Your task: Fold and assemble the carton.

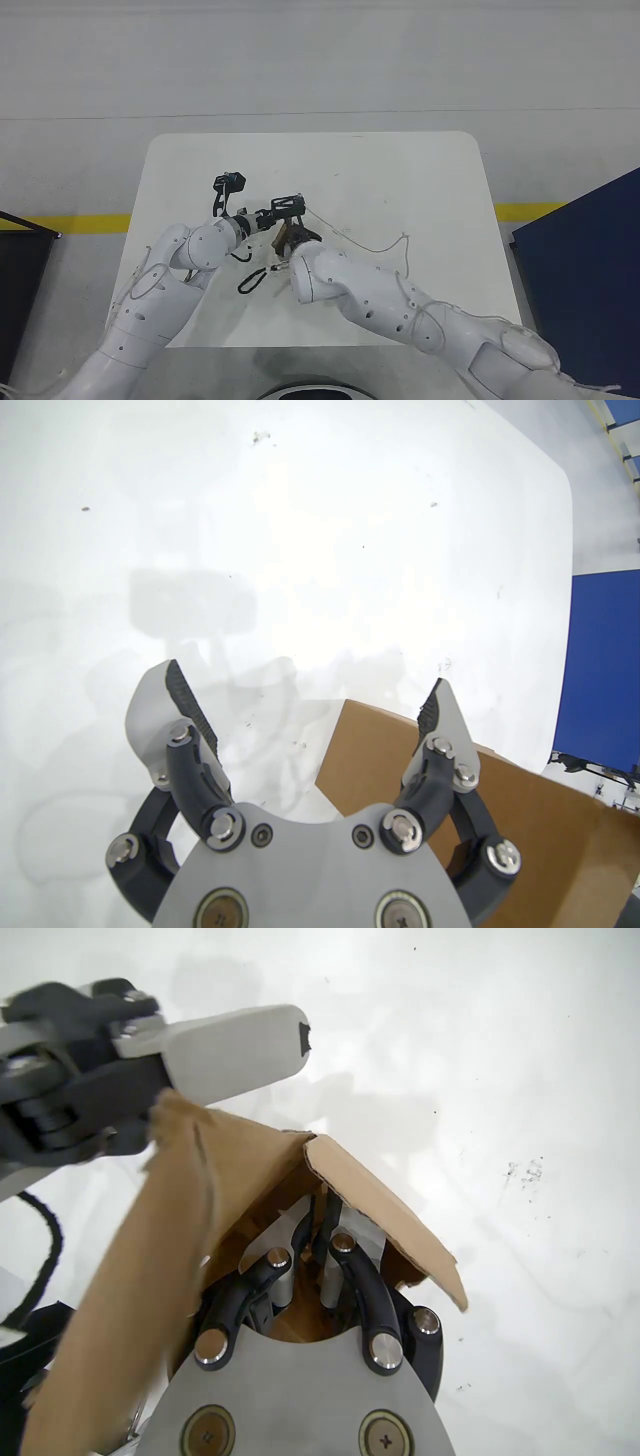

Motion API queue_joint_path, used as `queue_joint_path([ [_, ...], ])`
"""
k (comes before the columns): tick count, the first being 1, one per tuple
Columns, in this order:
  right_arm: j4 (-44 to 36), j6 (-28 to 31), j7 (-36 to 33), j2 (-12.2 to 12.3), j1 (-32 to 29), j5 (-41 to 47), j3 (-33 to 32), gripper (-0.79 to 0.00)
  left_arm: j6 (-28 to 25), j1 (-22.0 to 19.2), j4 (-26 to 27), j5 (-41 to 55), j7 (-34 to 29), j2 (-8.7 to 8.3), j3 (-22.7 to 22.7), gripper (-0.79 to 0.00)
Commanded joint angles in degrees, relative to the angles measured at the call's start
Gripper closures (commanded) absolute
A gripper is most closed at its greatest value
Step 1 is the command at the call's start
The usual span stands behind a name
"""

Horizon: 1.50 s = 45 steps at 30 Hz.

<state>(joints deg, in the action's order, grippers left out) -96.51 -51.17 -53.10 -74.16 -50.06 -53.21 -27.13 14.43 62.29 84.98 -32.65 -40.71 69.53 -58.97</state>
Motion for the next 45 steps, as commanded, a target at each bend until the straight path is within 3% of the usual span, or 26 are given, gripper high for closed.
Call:
queue_joint_path([
  [1, -4.6, -0.5, 0.4, 1.0, -2.0, -1.8, -1.7, 0.0, 0.0, 0.0, 0.0, 0.0, 0.0, 0.0, 0.0, -0.785],
  [8, -18.1, -0.3, 0.7, 4.7, -10.8, -8.2, -10.0, 0.0, 0.0, 0.0, 0.0, 0.0, 0.0, 0.0, 0.0, -0.785],
  [13, -26.9, 11.0, 5.9, 6.8, -18.9, -6.3, -16.4, 0.0, 0.0, 0.0, 0.0, 0.0, 0.0, 0.0, 0.0, -0.785],
  [15, -28.0, 18.7, 7.6, 7.7, -21.8, -3.7, -18.9, -0.2, 0.0, 0.0, 0.0, 0.0, 0.0, 0.0, 0.0, -0.785],
  [20, -25.1, 32.6, 11.9, 9.0, -25.4, 2.9, -27.0, -0.123, 0.0, 0.0, 0.0, 0.0, 0.0, 0.0, 0.0, -0.785],
  [23, -19.9, 39.5, 14.1, 9.2, -24.9, 9.3, -31.1, -0.025, 0.0, 0.0, 0.0, 0.0, 0.0, 0.0, 0.0, -0.785],
  [25, -15.4, 42.6, 14.9, 9.0, -23.5, 15.0, -33.2, 0.0, 0.0, 0.0, 0.0, 0.0, 0.0, 0.0, 0.0, -0.785],
  [28, -9.7, 43.2, 12.6, 8.6, -20.4, 19.0, -33.2, 0.0, 0.0, 0.0, 0.0, 0.0, 0.0, 0.0, 0.0, -0.785],
  [34, -6.2, 45.2, 7.5, 7.9, -16.6, 22.2, -30.8, 0.0, 0.0, 0.0, 0.0, 0.0, 0.0, 0.0, 0.0, -0.785],
  [45, 1.3, 41.9, 4.2, 6.2, -11.0, 22.7, -25.3, 0.0, 0.0, 0.0, 0.0, 0.0, 0.0, 0.0, 0.0, -0.785],
])
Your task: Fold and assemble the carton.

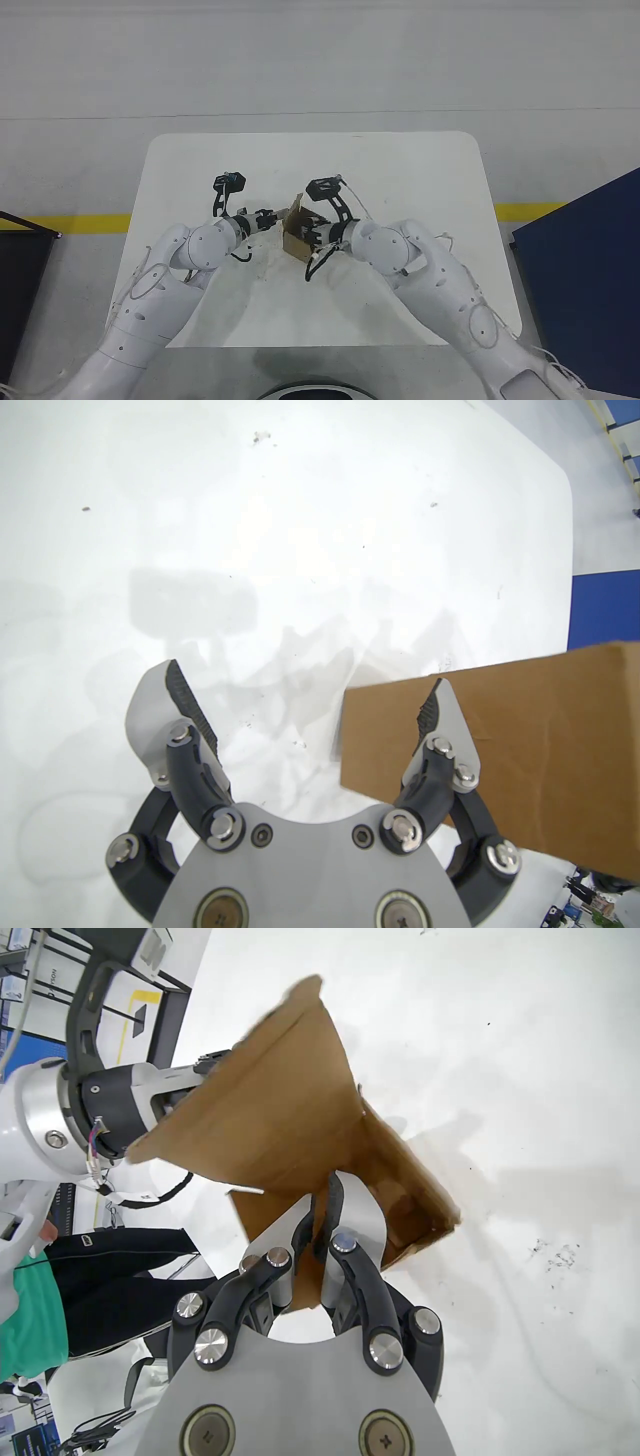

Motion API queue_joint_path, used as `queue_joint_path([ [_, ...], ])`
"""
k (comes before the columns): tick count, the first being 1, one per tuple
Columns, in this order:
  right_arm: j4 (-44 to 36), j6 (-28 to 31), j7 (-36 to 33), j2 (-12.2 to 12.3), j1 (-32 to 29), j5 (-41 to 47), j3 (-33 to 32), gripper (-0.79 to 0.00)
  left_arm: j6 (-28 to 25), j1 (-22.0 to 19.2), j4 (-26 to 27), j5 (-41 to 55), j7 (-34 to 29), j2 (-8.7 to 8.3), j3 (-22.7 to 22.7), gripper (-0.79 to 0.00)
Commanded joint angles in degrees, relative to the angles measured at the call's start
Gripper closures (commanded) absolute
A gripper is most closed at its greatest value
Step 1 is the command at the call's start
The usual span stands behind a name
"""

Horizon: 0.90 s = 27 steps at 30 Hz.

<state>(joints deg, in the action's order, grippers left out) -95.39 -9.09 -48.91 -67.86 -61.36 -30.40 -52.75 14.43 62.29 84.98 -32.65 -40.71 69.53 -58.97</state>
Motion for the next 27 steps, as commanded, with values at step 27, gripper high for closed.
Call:
queue_joint_path([
  [27, 5.5, -1.1, 0.1, -1.0, 2.9, 12.4, -3.1, 0.0, 0.0, 0.0, 0.0, 0.0, 0.0, 0.0, 0.0, -0.785],
])
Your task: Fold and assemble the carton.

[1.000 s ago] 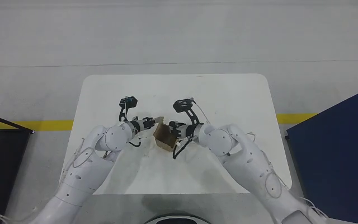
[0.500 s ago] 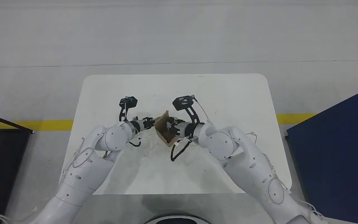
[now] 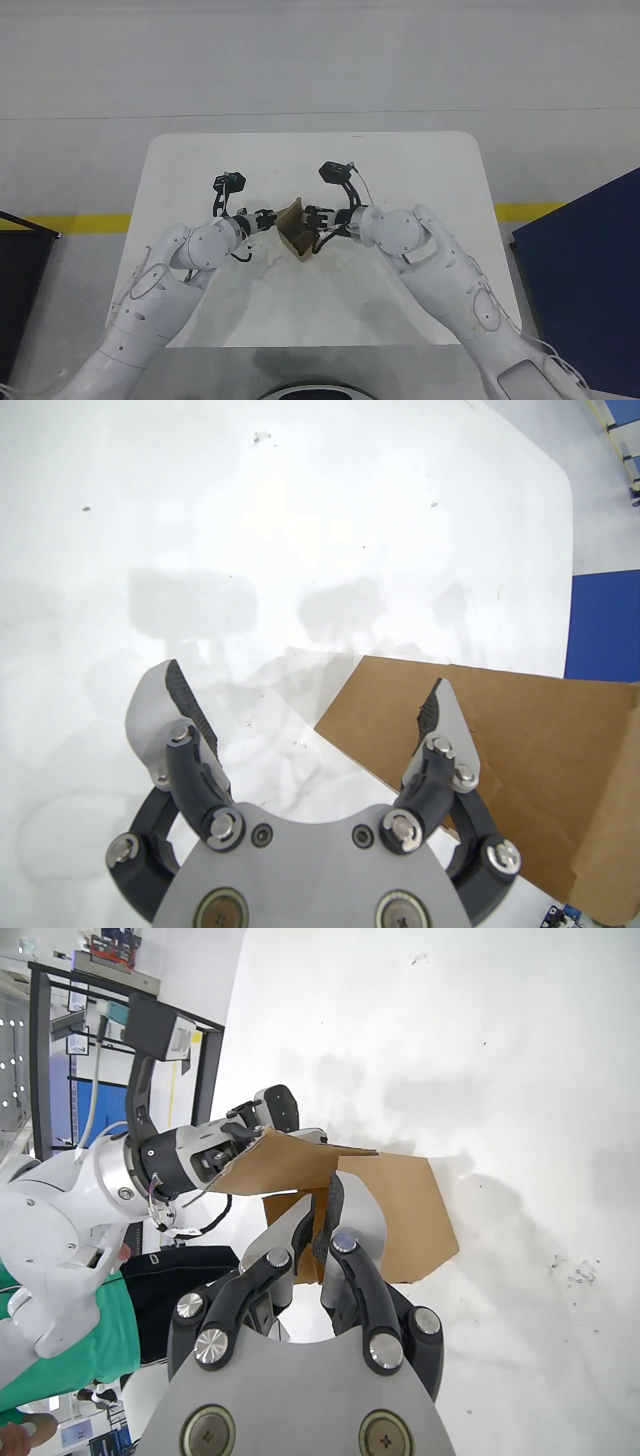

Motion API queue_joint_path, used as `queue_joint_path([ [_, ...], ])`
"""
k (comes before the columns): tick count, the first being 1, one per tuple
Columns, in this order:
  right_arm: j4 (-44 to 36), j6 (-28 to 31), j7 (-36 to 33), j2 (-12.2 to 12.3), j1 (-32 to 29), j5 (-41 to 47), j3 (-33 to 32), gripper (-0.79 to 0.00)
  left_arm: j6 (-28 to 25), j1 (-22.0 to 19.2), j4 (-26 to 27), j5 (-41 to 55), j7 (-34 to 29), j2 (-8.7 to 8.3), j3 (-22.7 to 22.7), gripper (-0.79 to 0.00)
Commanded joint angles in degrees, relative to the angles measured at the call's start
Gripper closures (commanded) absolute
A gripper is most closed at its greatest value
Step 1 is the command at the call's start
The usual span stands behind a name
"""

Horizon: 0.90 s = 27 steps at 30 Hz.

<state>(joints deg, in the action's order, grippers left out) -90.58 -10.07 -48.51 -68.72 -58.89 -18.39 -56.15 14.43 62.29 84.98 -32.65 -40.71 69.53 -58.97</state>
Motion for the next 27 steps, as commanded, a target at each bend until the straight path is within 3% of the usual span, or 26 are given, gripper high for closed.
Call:
queue_joint_path([
  [1, 1.2, 0.1, -0.6, -0.3, 0.9, 1.0, 0.6, 0.0, 0.0, 0.0, 0.0, 0.0, 0.0, 0.0, 0.0, -0.785],
  [8, -1.2, 5.2, 2.4, 0.3, -1.5, 4.4, -3.4, 0.0, 0.0, 0.0, 0.0, 0.0, 0.0, 0.0, 0.0, -0.785],
  [13, -0.8, 4.5, 2.8, 0.9, -3.3, 5.8, -6.8, 0.0, 0.0, 0.0, 0.0, 0.0, 0.0, 0.0, 0.0, -0.785],
  [27, 6.7, 3.2, -1.9, -0.8, 2.4, 7.0, 0.5, 0.0, 0.0, 0.0, 0.0, 0.0, 0.0, 0.0, 0.0, -0.785],
])
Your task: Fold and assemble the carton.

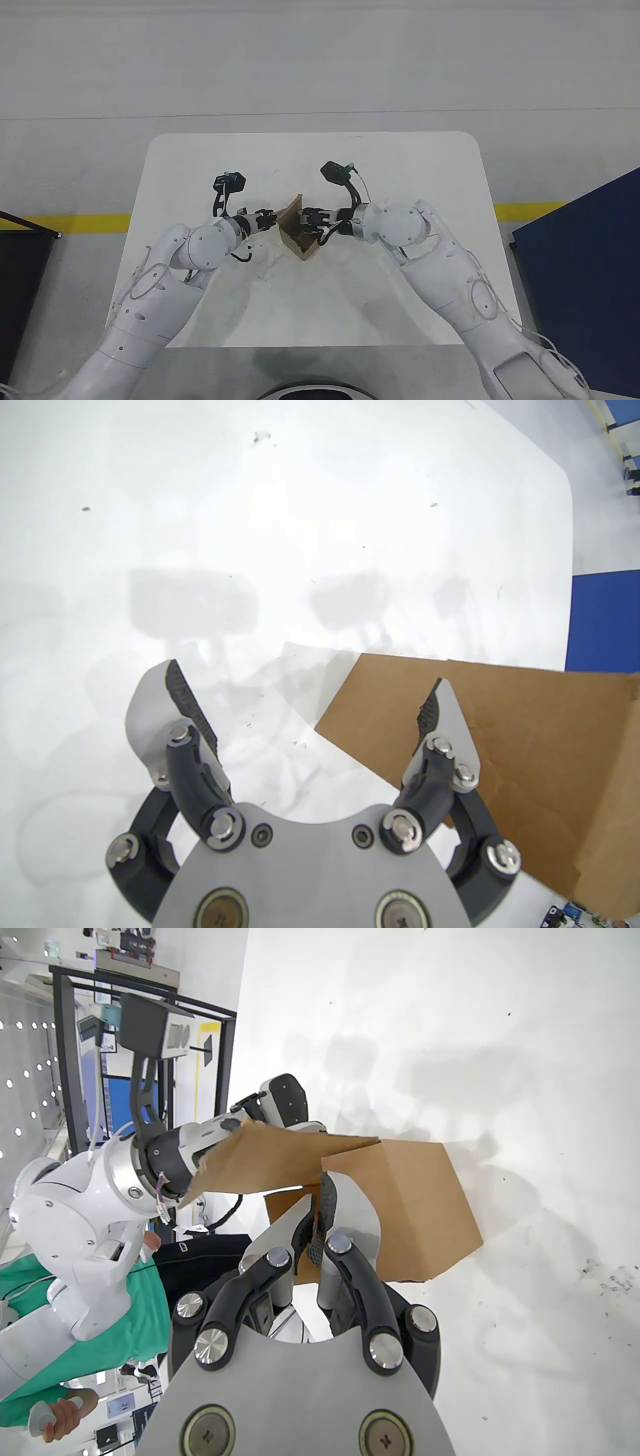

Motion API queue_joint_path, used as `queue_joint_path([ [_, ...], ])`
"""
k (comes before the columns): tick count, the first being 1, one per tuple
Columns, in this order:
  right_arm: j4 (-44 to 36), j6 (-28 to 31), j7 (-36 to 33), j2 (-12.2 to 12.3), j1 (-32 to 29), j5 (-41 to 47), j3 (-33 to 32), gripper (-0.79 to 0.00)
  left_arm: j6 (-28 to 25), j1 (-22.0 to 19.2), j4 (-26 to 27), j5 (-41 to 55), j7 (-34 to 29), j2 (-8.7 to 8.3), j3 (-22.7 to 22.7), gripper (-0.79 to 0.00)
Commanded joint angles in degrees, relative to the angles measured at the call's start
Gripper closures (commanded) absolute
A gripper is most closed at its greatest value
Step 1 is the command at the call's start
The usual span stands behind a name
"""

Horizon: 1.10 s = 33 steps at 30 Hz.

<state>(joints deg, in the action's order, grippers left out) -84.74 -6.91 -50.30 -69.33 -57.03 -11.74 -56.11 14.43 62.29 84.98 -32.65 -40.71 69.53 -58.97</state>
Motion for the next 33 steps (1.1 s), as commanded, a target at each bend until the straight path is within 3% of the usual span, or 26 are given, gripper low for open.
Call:
queue_joint_path([
  [1, 1.6, 0.1, -0.4, -0.3, 1.0, 0.6, 0.9, 0.0, 0.0, 0.0, 0.0, 0.0, 0.0, 0.0, 0.0, -0.785],
  [20, 6.7, -3.4, 1.3, -2.1, 5.3, -0.2, 5.3, 0.0, 0.0, 0.0, 0.0, 0.0, 0.0, 0.0, 0.0, -0.785],
  [26, -1.8, -2.5, 3.7, -0.9, 1.1, -2.7, 2.2, 0.0, 0.0, 0.0, 0.0, 0.0, 0.0, 0.0, 0.0, -0.785],
  [33, -15.2, 5.9, -0.5, 1.9, -10.1, -0.3, -6.0, 0.0, 0.0, 0.0, 0.0, 0.0, 0.0, 0.0, 0.0, -0.785],
])
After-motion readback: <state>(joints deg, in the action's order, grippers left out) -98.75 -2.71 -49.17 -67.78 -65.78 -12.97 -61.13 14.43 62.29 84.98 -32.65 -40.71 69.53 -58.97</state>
